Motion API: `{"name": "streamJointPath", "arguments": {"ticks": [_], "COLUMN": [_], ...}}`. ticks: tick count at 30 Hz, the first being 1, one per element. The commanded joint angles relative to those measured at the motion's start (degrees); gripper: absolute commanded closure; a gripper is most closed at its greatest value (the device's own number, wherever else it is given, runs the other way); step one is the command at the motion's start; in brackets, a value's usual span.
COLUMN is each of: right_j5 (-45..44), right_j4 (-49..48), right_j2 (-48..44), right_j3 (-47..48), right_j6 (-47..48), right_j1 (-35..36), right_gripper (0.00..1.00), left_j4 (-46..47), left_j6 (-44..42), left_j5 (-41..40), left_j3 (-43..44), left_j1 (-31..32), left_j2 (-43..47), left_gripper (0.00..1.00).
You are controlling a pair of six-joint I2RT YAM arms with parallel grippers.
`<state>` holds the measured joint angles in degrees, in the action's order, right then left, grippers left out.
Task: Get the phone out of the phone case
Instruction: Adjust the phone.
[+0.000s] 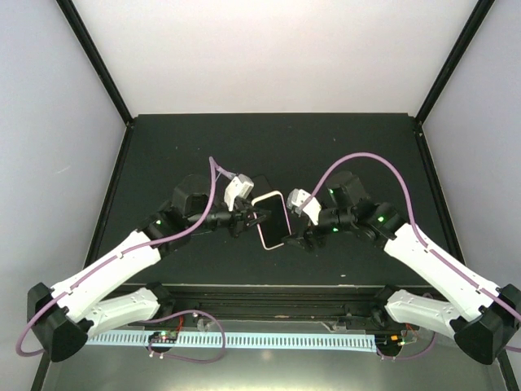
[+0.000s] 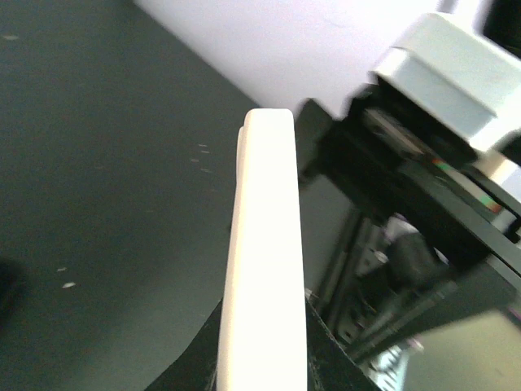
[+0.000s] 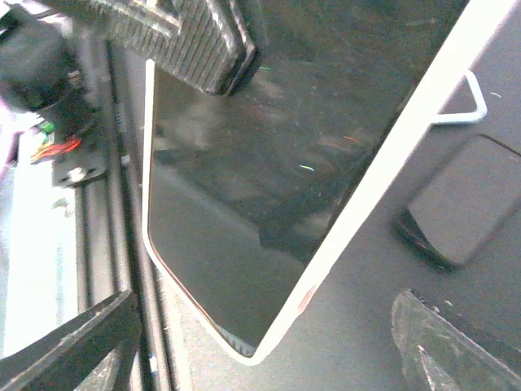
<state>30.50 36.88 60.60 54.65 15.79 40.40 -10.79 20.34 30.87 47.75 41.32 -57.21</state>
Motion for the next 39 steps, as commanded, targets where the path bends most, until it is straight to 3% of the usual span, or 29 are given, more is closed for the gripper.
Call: {"name": "streamJointPath", "arguments": {"ticks": [1,8,14,17,20,21,24,28,32,39], "right_j5": [14.7,25.3,25.4,25.5,25.8,26.0,26.5,26.6,26.2,28.9], "right_j4": [6.2,5.6,3.6,3.5,2.5,2.3,2.0,1.2,0.0,-1.1], "right_j2": [-1.0,2.7,2.8,2.8,2.8,2.7,2.8,2.6,2.5,2.3], "right_j3": [1.1,2.4,3.6,4.4,5.2,5.4,5.9,6.1,6.0,6.0], "right_j6": [6.7,5.4,2.6,1.7,-0.4,-1.0,-2.4,-3.9,-5.5,-7.3], "right_j1": [-0.1,-0.1,-0.1,-0.1,-0.1,-0.1,-0.1,-0.2,-0.6,-2.0], "right_gripper": [0.23,0.50,0.80,0.84,0.86,0.87,0.87,0.88,0.92,0.96], "left_j4": [3.4,4.5,4.2,4.7,7.1,8.2,11.0,12.3,13.7,24.1], "left_j6": [-7.2,-7.1,-7.2,-7.0,-5.9,-5.5,-4.4,-3.8,-3.2,2.3], "left_j5": [13.8,17.8,17.9,17.5,16.7,16.6,16.6,17.4,15.2,5.3], "left_j3": [0.1,0.0,0.0,-0.3,-1.7,-2.4,-3.9,-4.3,-5.7,-15.3], "left_j1": [0.1,0.2,0.2,0.2,0.2,0.2,0.2,0.2,0.2,0.1], "left_j2": [3.6,4.1,4.6,4.9,5.5,5.7,6.1,5.9,7.6,16.5], "left_gripper": [0.98,0.98,0.98,0.94,0.57,0.52,0.50,0.56,0.33,0.27]}}
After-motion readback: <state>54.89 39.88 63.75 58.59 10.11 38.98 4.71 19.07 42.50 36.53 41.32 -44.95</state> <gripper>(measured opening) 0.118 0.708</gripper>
